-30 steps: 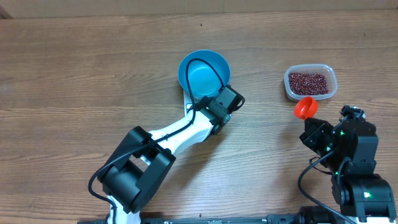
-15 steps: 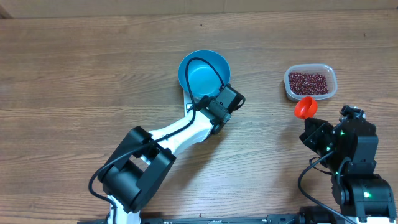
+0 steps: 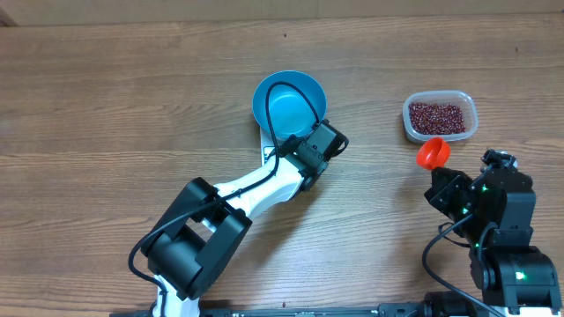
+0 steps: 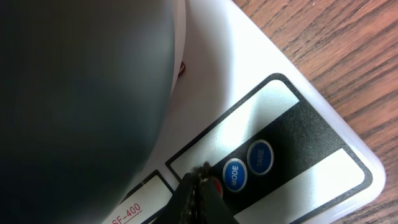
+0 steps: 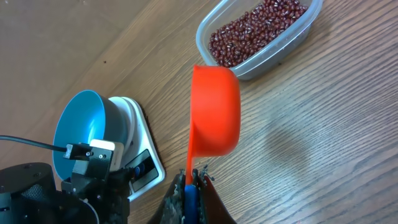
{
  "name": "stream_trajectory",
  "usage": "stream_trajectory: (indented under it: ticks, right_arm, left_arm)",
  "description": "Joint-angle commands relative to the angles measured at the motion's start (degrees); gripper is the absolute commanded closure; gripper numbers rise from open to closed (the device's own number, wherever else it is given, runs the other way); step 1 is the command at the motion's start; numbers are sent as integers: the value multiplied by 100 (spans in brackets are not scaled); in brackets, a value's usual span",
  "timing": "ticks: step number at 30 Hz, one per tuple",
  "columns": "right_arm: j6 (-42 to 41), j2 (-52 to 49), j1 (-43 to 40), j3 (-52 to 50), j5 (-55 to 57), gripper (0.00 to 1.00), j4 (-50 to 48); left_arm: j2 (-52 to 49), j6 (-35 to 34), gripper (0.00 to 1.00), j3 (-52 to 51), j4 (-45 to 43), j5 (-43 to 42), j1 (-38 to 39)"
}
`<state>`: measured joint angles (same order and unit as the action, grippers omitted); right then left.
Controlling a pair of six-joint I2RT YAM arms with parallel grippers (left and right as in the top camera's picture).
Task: Scoop item into bowl and weigh 150g on scale
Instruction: 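Press the scale's TARE button with the left gripper, then lift the left gripper off the scale and pull it back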
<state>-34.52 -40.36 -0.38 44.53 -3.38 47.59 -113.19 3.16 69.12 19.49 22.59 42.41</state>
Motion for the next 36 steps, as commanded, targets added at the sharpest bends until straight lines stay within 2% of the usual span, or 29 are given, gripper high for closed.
stream_trajectory:
  ticks: [1, 11, 16, 17, 18, 19, 20, 21, 26, 36]
  right_arm:
    - [-13, 20, 0, 129, 76, 96, -31]
    - [-11, 20, 0, 129, 76, 96, -31]
    - [-11, 20, 0, 129, 74, 96, -31]
    - [-13, 20, 0, 129, 76, 96, -28]
    - [-11, 20, 0, 129, 76, 96, -31]
    - [-11, 20, 0, 129, 76, 96, -31]
    - [-11, 20, 0, 129, 76, 96, -31]
    - [-11, 20, 0, 129, 76, 96, -31]
    - [-11, 20, 0, 129, 76, 96, -28]
    - [-11, 20, 0, 129, 76, 96, -31]
  left_arm:
    - [-256, 68, 96, 26, 271, 33, 28]
    - [682, -68, 96, 116, 750, 26, 396]
    - [1394, -382, 96, 116, 1073, 2, 367]
    - [1569, -409, 91, 116, 1150, -50, 323]
    - [1676, -402, 83, 116, 1185, -125, 289]
    - [1921, -402, 53, 116, 1272, -341, 192]
    - [2059, -402, 11, 116, 1322, -503, 118]
    - [2194, -400, 0, 116, 1373, -667, 26]
    - [2839, -323, 0, 116, 1755, -1290, -592]
    - [3821, 608, 0, 116, 2050, -2404, -1287]
